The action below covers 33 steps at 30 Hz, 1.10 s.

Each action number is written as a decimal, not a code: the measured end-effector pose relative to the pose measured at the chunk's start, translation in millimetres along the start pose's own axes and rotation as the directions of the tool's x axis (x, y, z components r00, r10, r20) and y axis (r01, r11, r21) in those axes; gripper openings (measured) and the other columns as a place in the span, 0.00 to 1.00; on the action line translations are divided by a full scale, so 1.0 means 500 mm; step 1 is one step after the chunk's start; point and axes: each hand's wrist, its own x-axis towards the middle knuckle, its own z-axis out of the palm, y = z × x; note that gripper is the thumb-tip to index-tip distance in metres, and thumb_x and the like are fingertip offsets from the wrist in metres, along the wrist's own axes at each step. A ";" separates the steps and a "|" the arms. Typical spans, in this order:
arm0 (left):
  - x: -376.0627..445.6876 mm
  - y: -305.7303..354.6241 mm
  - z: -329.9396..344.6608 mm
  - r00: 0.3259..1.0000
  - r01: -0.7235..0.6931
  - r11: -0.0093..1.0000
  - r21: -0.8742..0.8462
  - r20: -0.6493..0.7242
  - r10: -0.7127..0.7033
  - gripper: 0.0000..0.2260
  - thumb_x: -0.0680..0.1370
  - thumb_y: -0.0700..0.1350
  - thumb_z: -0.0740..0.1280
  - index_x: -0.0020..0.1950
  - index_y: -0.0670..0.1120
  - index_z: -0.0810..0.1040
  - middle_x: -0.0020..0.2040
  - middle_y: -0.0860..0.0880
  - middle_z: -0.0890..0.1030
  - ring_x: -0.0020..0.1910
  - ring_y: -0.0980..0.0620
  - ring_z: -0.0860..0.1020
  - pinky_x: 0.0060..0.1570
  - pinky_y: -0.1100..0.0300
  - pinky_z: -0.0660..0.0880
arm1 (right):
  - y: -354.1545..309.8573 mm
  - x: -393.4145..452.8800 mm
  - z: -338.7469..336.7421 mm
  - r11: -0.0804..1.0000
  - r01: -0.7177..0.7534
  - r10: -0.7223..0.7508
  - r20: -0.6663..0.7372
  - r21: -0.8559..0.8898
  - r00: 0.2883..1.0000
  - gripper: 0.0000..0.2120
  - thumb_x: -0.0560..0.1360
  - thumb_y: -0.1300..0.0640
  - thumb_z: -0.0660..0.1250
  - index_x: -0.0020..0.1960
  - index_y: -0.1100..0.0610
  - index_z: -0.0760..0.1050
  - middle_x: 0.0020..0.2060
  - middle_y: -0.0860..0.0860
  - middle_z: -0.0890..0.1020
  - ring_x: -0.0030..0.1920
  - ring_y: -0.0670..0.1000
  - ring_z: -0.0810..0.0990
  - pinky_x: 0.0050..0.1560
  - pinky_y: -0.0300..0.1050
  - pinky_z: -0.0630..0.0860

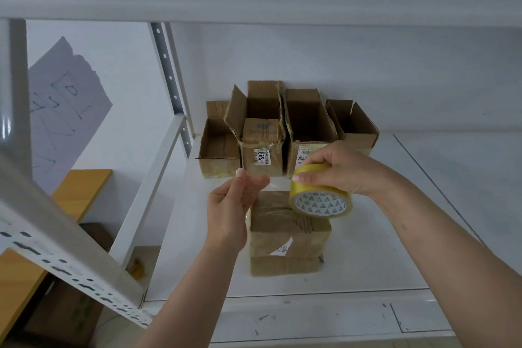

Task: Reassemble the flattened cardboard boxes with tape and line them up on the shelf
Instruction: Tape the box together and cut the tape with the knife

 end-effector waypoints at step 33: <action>-0.034 -0.093 -0.044 0.959 0.221 0.952 0.213 -0.224 -0.173 0.15 0.82 0.47 0.63 0.42 0.45 0.86 0.43 0.47 0.85 0.46 0.51 0.82 0.54 0.54 0.78 | 0.017 0.010 0.083 0.998 0.027 -0.016 -0.209 0.049 0.978 0.09 0.69 0.42 0.74 0.43 0.47 0.84 0.39 0.41 0.82 0.45 0.42 0.78 0.39 0.39 0.71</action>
